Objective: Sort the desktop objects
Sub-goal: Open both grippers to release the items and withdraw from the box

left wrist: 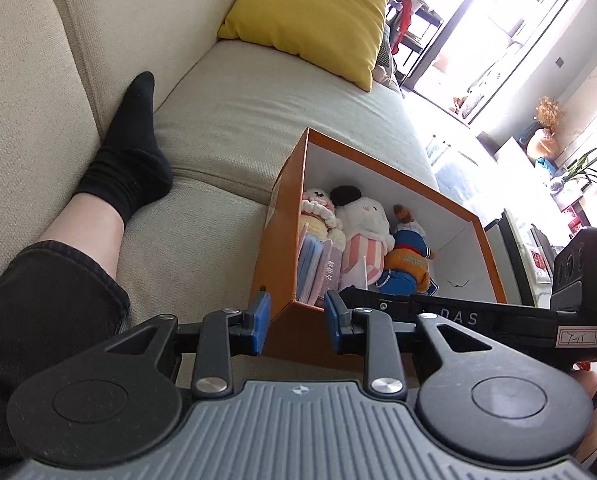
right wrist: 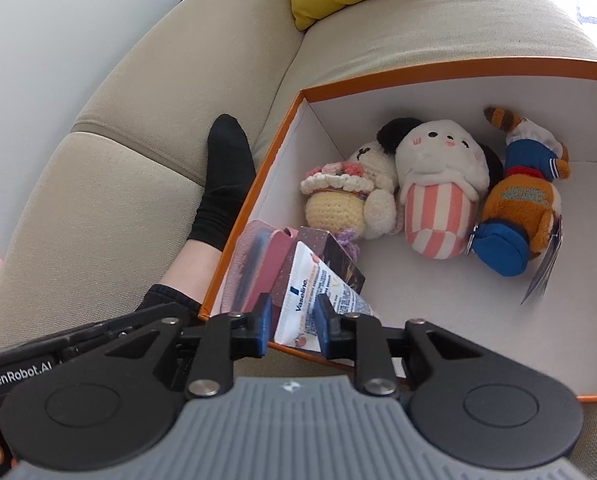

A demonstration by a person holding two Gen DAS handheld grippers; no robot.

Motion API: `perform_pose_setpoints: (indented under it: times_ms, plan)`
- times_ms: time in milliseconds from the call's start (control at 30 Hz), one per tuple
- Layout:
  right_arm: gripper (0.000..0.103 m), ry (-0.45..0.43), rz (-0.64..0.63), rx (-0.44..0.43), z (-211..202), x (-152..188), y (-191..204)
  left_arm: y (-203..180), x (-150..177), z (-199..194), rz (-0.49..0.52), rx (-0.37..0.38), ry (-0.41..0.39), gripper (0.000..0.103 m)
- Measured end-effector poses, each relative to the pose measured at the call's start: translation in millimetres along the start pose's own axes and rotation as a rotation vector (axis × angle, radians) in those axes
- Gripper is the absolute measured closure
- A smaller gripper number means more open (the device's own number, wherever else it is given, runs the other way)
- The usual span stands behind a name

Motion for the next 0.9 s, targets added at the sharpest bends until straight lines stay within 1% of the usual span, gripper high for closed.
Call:
perform_pose_setpoints:
  times_ms: [100, 300, 533, 600, 633, 667, 767, 900]
  plan:
    - [0.077, -0.019, -0.014, 0.022, -3, 0, 0, 1, 8, -6, 0.004, -0.021, -0.014, 0.07]
    - [0.076, -0.046, -0.048, 0.054, -10, 1, 0, 7, 20, -14, -0.021, -0.023, -0.019, 0.07]
    - [0.075, -0.062, -0.081, 0.06, -18, 6, 3, 12, 37, -28, -0.039, -0.045, -0.035, 0.07]
    - [0.073, -0.077, -0.104, 0.06, -22, 8, 6, 10, 43, -31, -0.036, -0.054, -0.035, 0.07]
    - [0.068, -0.086, -0.12, 0.061, -24, 9, 8, 9, 45, -31, -0.03, -0.058, -0.034, 0.07]
    - [0.067, -0.097, -0.138, 0.065, -27, 10, 9, 8, 49, -32, -0.022, -0.064, -0.032, 0.07]
    - [0.067, -0.139, -0.204, 0.082, -36, 15, 14, 6, 59, -34, -0.009, -0.076, -0.024, 0.07]
    - [0.067, -0.188, -0.263, 0.068, -51, 24, 18, 4, 68, -42, 0.013, -0.084, -0.034, 0.07]
Point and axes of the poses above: each gripper's, at about its wrist camera, not at the fingertips, and z roughly the way its jaws point, y to its left, x to its underside, the point moved 4 cm from there along z, roughly the way its jaws point, and after that the axes turned 8 degrees about z, right-handed, at the moved point
